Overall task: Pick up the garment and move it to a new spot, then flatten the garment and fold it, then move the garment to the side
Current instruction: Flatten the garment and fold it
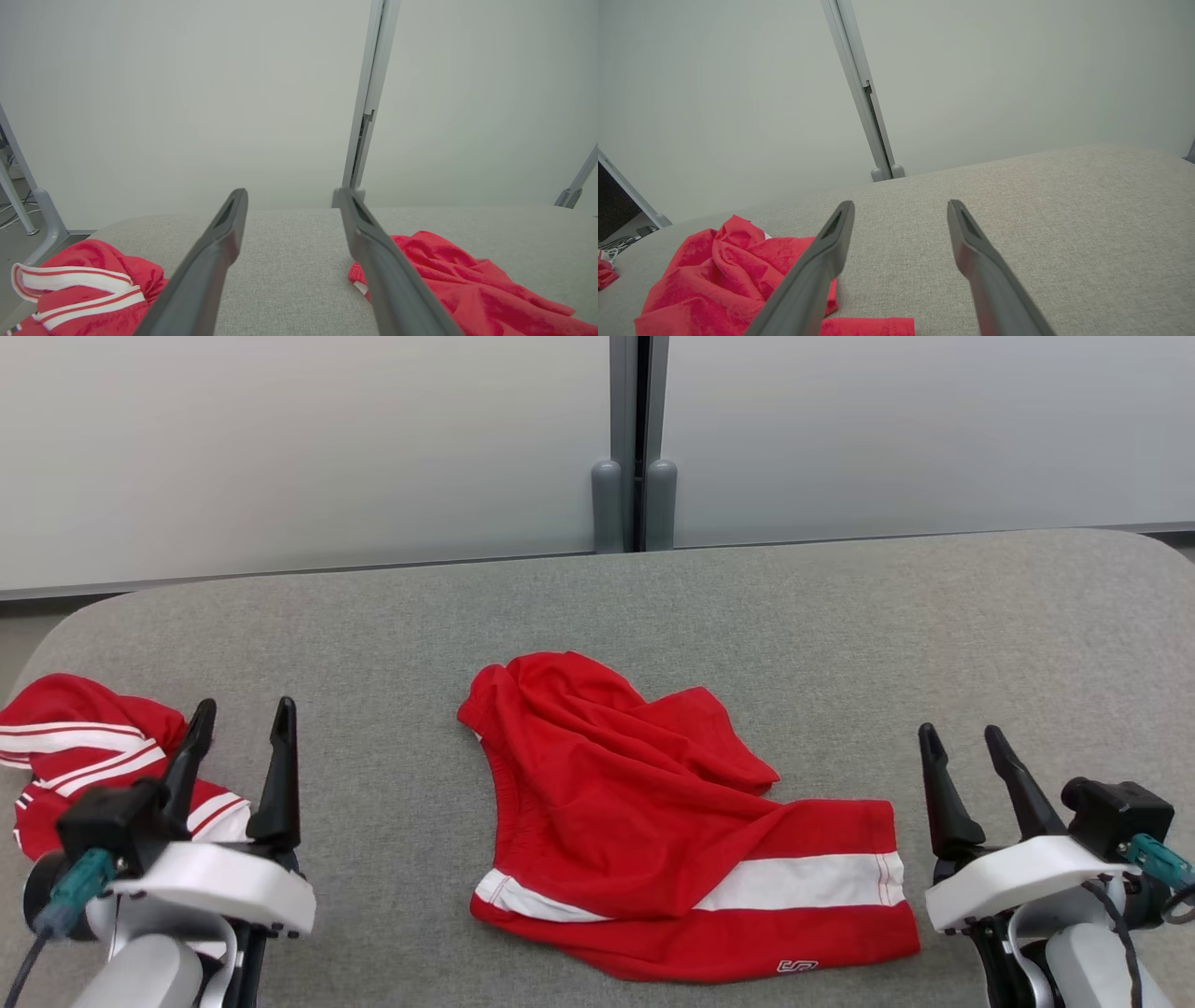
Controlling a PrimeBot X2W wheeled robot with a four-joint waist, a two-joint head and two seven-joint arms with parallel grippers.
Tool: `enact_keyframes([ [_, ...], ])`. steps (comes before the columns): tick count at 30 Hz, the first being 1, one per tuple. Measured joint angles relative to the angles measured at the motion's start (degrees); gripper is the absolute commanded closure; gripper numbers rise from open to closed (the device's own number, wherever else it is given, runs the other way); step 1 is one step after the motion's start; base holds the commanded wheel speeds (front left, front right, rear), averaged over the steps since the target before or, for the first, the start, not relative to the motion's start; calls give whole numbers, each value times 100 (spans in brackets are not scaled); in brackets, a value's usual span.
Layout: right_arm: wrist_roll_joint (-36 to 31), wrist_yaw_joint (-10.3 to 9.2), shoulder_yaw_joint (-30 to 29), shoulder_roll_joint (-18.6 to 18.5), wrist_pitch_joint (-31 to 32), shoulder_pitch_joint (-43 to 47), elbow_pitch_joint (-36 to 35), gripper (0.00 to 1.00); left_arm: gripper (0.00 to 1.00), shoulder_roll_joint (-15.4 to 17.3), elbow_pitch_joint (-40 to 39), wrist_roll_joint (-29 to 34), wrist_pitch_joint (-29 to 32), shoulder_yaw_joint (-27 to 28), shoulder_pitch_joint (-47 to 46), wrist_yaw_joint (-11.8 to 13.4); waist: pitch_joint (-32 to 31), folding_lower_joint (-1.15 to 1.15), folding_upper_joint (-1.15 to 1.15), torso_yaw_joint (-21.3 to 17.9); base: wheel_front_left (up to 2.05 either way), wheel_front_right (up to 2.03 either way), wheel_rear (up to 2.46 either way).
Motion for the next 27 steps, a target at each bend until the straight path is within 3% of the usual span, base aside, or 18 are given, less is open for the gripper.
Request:
enact_keyframes([
  [3, -40, 0, -142, 25, -109, 76, -92, 0, 0, -135, -724, 293, 0, 393, 640, 227, -29, 0, 0, 42, 0, 0, 0],
  [6, -81, 0, -212, 53, -142, 199, -111, 0, 0, -328, -1127, 477, -1, 544, 1130, 254, -29, 0, 0, 90, 0, 0, 0],
  [11, -136, 0, -226, 88, -98, 309, -86, 0, 0, -621, -1241, 611, -1, 594, 1461, 118, 22, 0, 0, 98, 0, 0, 0],
  [17, -164, 0, -151, 87, -1, 305, -112, 0, 0, -724, -1212, 795, -1, 700, 1495, -33, 13, 0, 0, 74, 0, 0, 0],
  [27, -141, 1, -141, 16, 759, 463, 221, 0, 0, -995, -1025, 909, -1, 615, 1584, -211, -70, 0, 0, 170, 0, 0, 0],
])
